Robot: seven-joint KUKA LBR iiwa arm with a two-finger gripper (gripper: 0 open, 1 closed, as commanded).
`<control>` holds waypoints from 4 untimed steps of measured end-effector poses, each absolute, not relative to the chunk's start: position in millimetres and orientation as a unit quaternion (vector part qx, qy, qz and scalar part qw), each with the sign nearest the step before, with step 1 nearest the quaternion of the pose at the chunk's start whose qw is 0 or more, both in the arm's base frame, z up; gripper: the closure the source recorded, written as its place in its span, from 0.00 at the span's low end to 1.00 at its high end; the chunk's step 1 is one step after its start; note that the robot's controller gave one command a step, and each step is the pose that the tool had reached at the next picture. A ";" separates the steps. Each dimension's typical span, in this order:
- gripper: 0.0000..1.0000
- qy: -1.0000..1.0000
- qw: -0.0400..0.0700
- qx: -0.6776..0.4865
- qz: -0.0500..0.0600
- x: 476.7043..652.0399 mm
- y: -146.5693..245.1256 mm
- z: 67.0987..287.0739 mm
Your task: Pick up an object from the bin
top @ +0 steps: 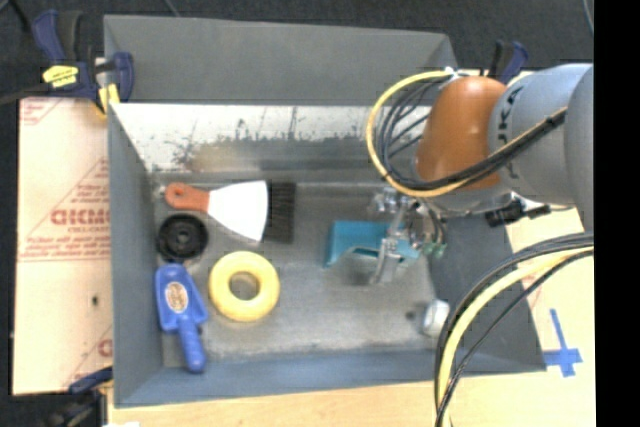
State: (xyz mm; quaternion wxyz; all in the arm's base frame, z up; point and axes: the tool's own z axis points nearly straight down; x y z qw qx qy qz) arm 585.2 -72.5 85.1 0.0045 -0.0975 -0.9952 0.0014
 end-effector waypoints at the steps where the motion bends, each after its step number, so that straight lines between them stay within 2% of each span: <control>1: 1.00 -0.995 -0.003 -0.104 -0.002 604.1 -83.5 71.0; 3: 1.00 -0.995 -0.003 -0.102 -0.002 603.6 -82.9 73.3; 4: 1.00 -0.995 0.000 -0.102 -0.002 601.8 -82.7 82.4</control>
Offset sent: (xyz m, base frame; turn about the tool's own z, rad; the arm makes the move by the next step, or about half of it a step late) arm 0.0000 0.0000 0.0000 0.0000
